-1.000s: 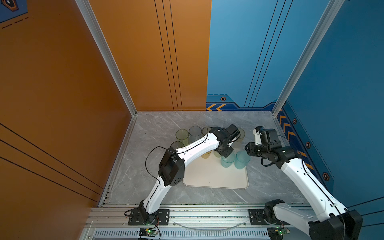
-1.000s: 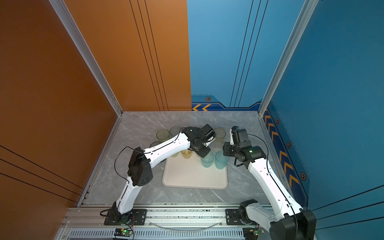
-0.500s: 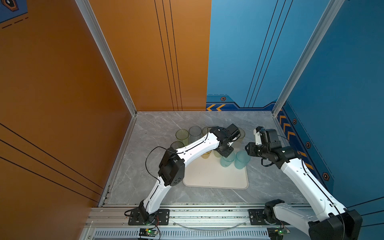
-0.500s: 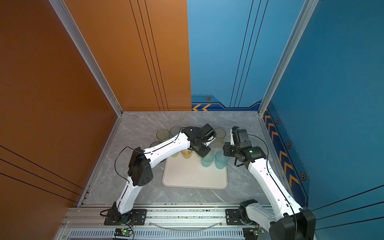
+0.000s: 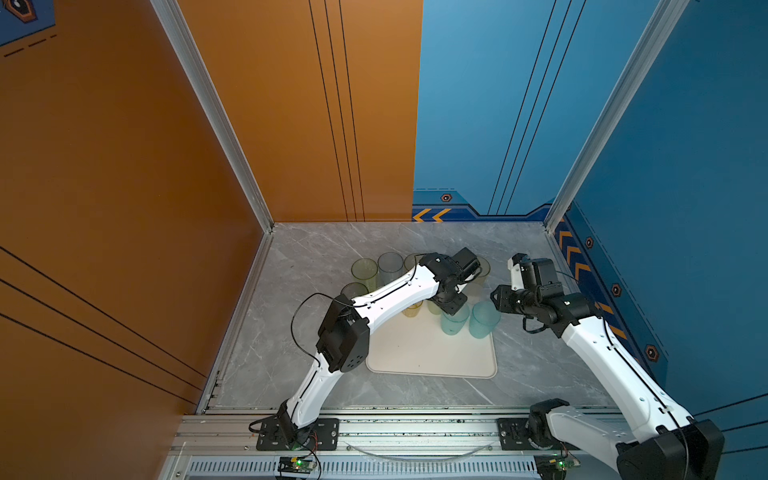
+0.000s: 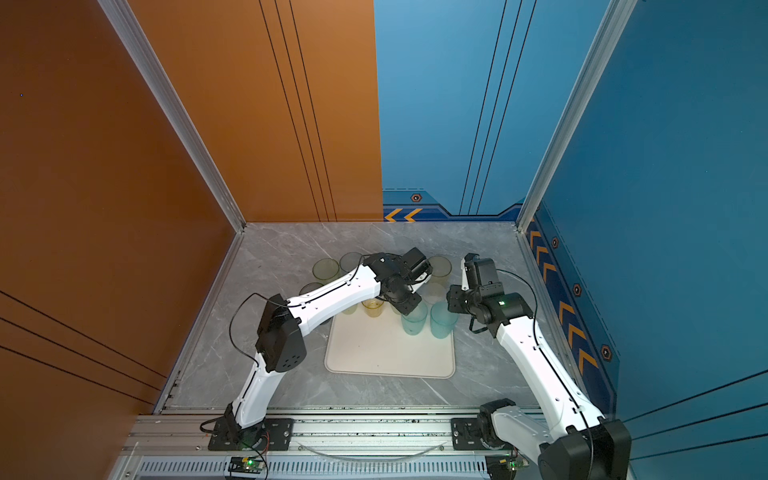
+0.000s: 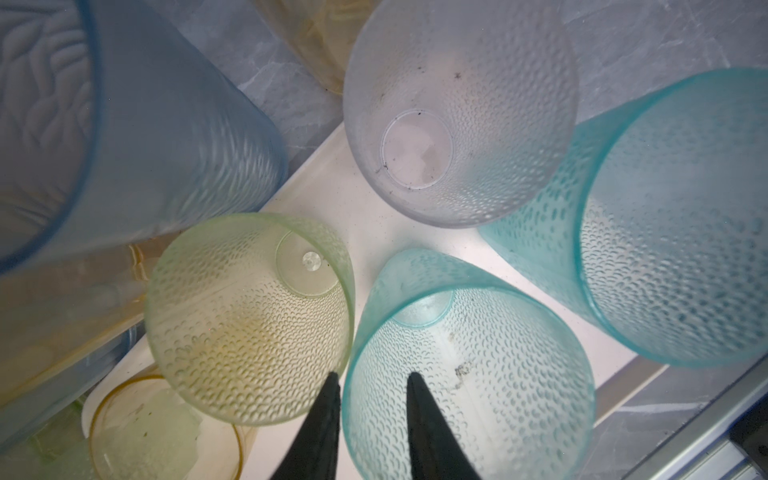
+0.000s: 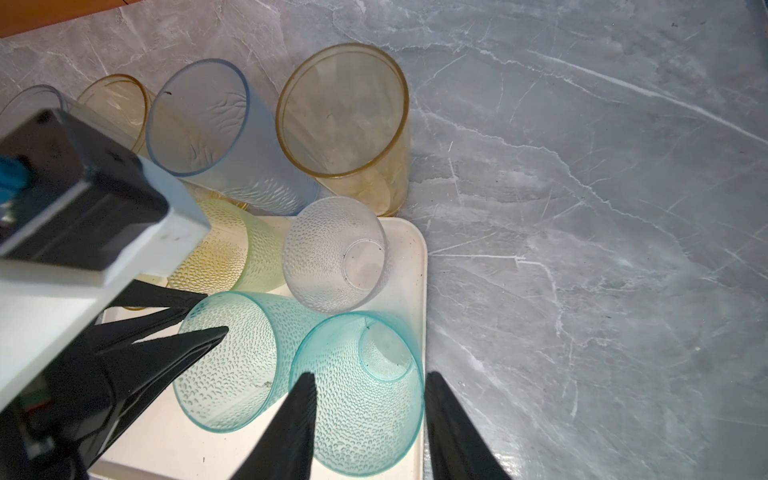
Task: Place the glasses into the tray
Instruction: 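Lower the teal cup beside the first teal cup and open the left gripper, then raise the left gripper away from the placed teal cup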
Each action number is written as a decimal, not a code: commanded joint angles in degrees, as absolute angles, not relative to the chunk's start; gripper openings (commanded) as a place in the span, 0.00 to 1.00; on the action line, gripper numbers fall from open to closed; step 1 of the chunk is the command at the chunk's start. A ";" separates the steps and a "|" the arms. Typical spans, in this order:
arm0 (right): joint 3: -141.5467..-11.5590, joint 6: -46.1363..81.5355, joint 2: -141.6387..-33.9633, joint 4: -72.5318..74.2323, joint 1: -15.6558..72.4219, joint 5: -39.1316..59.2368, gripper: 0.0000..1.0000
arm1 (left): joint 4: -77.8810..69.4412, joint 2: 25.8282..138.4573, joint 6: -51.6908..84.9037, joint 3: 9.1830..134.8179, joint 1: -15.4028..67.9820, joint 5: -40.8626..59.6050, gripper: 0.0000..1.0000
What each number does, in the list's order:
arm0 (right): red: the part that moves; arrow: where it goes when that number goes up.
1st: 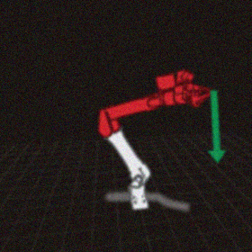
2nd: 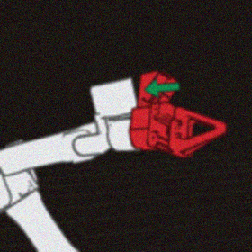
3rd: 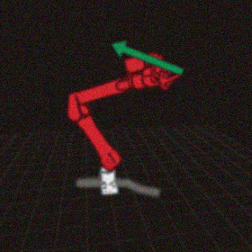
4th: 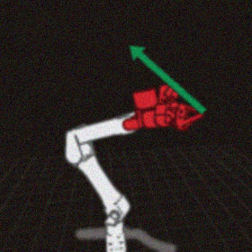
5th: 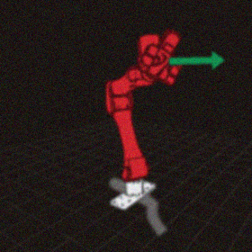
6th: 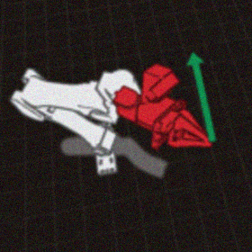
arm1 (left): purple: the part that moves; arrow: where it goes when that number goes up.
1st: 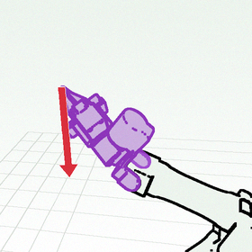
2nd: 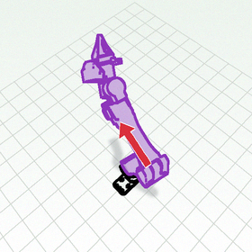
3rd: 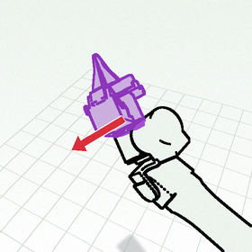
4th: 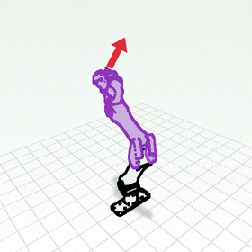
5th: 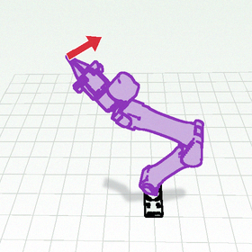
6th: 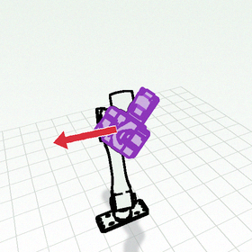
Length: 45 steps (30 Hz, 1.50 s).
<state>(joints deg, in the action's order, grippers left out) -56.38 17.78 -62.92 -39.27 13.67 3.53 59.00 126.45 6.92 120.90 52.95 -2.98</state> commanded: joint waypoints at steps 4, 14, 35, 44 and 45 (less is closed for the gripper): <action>-55.55 16.96 -62.14 -38.41 13.29 4.71 0.42 | 60.38 126.65 6.81 122.96 53.68 -4.13 0.29; -55.53 16.99 -61.90 -38.37 13.24 4.93 0.42 | 60.12 125.25 6.28 122.89 54.05 -5.36 0.29; -55.63 16.97 -61.59 -38.58 13.19 4.93 0.42 | 50.55 113.82 4.84 113.99 54.09 -13.61 0.27; -56.25 16.96 -62.25 -38.52 13.18 5.45 0.42 | 45.79 98.40 6.71 99.71 51.56 -20.26 0.24; -56.23 16.96 -62.36 -38.53 13.23 5.50 0.42 | 45.78 96.25 7.22 97.89 51.15 -21.42 0.24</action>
<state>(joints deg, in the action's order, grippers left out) -56.29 17.78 -62.78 -38.87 13.52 4.51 46.78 100.31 5.89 101.19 52.38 -16.71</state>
